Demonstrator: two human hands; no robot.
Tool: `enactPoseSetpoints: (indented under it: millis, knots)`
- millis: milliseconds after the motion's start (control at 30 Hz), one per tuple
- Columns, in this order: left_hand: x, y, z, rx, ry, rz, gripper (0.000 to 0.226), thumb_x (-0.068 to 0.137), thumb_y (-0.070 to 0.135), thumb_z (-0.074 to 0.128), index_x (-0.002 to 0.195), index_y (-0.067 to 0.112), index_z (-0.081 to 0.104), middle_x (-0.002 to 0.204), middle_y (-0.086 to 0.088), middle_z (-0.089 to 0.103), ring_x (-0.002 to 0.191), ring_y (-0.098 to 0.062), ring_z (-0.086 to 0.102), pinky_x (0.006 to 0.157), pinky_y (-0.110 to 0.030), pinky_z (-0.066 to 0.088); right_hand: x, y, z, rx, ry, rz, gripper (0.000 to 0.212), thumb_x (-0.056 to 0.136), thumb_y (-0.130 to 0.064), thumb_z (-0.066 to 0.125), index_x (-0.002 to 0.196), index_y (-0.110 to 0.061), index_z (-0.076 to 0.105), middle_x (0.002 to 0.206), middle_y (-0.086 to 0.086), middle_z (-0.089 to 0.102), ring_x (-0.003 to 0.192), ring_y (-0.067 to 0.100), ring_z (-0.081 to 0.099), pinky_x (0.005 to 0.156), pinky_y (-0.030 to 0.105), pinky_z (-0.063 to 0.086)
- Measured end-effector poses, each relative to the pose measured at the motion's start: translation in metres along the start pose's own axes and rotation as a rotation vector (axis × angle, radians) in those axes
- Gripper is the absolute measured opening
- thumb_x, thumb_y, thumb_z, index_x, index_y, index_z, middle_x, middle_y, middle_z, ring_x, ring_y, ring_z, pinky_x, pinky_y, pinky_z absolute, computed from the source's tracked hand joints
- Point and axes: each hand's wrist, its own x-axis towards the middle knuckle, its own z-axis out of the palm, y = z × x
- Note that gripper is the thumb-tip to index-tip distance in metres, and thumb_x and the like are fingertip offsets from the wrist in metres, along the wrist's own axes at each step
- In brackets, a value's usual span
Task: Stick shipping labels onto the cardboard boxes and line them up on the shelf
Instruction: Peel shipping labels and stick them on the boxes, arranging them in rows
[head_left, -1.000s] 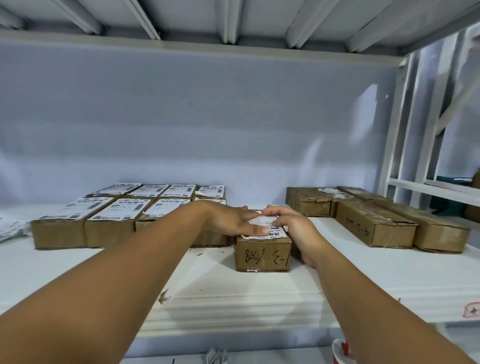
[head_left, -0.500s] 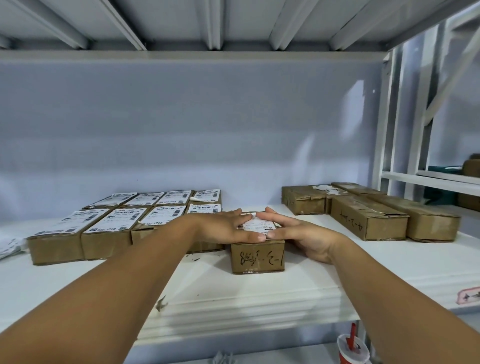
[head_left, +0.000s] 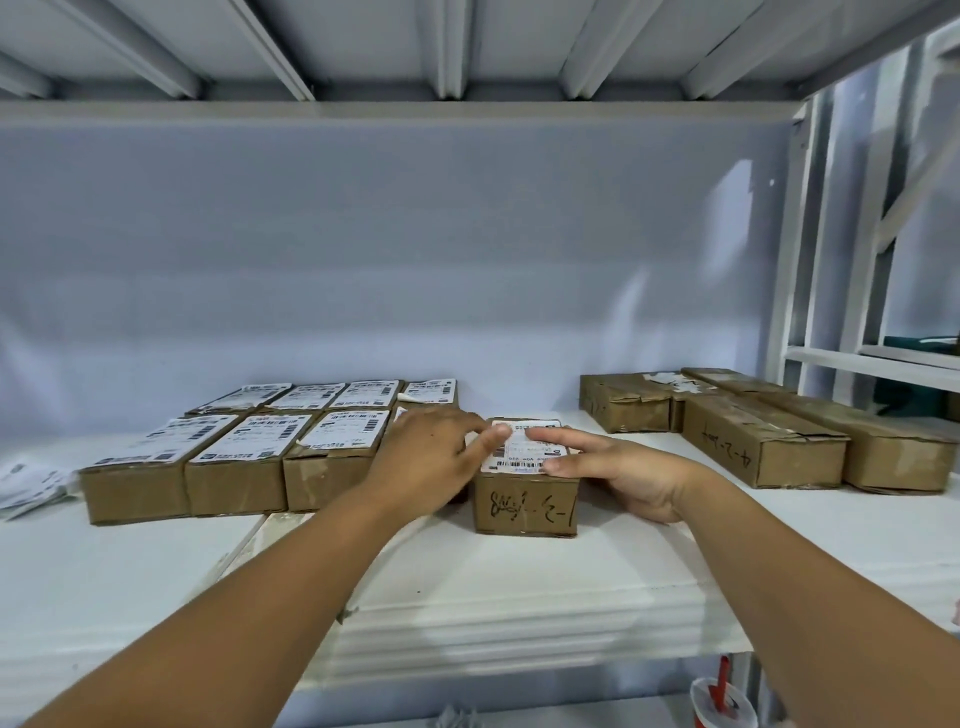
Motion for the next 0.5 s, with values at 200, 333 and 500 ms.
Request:
enactPoseSetpoints:
  millis: [200,333,500]
  knots:
    - [-0.005,-0.011,0.008,0.143,0.162,-0.083,0.068,0.086,0.066,0.013,0.11,0.026,0.063,0.103,0.005,0.066,0.103,-0.017,0.054,0.094,-0.03,0.029,0.018,-0.008,-0.003,-0.215,0.327,-0.051,0.024,0.085,-0.029,0.068,0.108,-0.035,0.066,0.127,-0.004,0.057,0.117,0.012,0.049,0.1,0.029,0.036]
    - [-0.009,-0.017,0.013,0.165,0.115,-0.043,0.036,0.094,0.052,0.039,0.109,0.027,0.061,0.103,0.006,0.065,0.106,-0.017,0.052,0.095,-0.029,0.027,0.034,-0.003,0.01,-0.338,0.623,-0.114,0.025,0.099,-0.021,0.048,0.102,-0.011,0.07,0.112,0.004,0.067,0.102,0.022,0.06,0.081,0.03,0.043]
    - [-0.011,-0.016,0.016,0.14,0.147,-0.045,0.025,0.092,0.04,0.047,0.106,0.027,0.064,0.105,0.006,0.067,0.103,-0.018,0.053,0.091,-0.027,0.031,0.029,-0.017,0.029,-0.658,0.718,0.057,0.059,0.075,-0.079,0.044,0.082,-0.021,0.055,0.081,-0.003,0.058,0.086,0.021,0.055,0.073,0.035,0.042]
